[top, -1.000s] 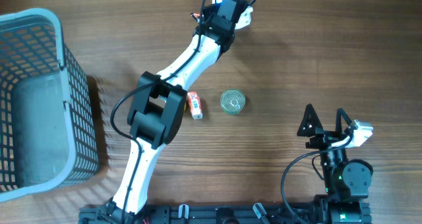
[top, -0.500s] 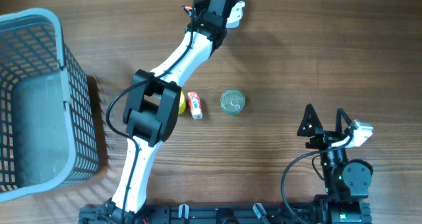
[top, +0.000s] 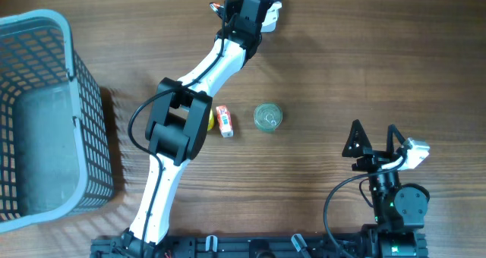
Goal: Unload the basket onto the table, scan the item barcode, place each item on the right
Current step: 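Hold the package up in front of the white scanner with left gripper, then carry the package rightward and hand it to the right gripper, then carry the package with the right gripper to the table's right edge, release, then reach the right gripper down to the tuna tin can and grasp it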
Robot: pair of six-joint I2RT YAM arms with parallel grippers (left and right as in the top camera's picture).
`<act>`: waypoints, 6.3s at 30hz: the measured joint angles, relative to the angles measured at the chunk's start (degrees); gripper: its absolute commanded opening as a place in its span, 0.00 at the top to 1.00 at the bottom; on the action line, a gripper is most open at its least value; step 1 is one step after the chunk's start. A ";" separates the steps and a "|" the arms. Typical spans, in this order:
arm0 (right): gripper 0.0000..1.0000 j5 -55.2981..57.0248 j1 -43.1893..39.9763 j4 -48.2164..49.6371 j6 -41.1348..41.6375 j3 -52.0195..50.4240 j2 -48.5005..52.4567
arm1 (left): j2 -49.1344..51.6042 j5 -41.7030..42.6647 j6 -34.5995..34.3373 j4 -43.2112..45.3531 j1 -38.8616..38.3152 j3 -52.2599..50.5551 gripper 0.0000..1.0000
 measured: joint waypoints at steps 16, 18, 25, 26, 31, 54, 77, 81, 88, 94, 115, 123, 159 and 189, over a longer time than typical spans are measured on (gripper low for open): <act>0.00 0.00 0.00 0.00 0.00 -0.02 0.00 | -0.15 -5.53 9.79 5.64 -0.90 0.00 0.96; 0.00 0.00 0.00 0.00 0.00 0.00 0.00 | -1.38 -5.55 8.41 5.03 -1.64 0.00 0.96; 0.00 0.00 0.00 0.02 0.00 -0.02 0.00 | -10.75 -5.73 -8.87 -2.89 -8.85 0.28 0.96; 0.00 0.00 0.00 0.00 0.00 -0.02 0.00 | -11.17 -5.57 -11.91 -4.44 -10.10 0.39 0.96; 0.00 0.00 0.00 0.00 0.00 -0.02 0.00 | -12.63 6.12 -43.52 -27.50 -15.41 0.81 0.96; 0.00 -0.35 0.00 -54.36 11.17 34.77 -0.07 | -15.89 44.48 -69.53 -29.00 -16.83 -9.84 0.96; 0.00 -21.57 1.18 -11.13 43.78 26.08 56.72 | -50.49 28.98 -72.37 -41.51 0.72 -9.70 0.00; 0.13 -27.65 3.67 2.86 46.97 25.81 76.39 | -49.42 28.92 -72.54 -46.53 2.05 -10.08 0.00; 0.36 -24.37 5.53 10.38 46.38 25.79 81.31 | -49.42 28.92 -72.54 -46.49 2.14 -10.08 0.00; 0.36 -20.50 5.55 12.74 46.34 25.81 81.31 | -49.40 26.38 -72.54 -46.23 2.14 -10.08 0.00; 0.80 -11.17 12.39 18.08 53.96 25.73 86.66 | -49.31 8.11 -71.04 -25.11 29.62 -10.29 0.00; 0.95 -11.80 12.39 22.88 55.36 27.58 91.69 | -49.31 9.51 -71.52 -26.75 29.62 -10.29 0.00; 0.00 -10.40 -47.21 14.86 35.10 52.04 107.45 | -49.62 -2.19 -90.90 -51.52 -7.74 -10.29 0.00; 0.00 -1.64 17.62 -69.37 11.47 66.20 83.56 | -75.69 1.62 -80.63 -24.98 34.18 -14.88 0.00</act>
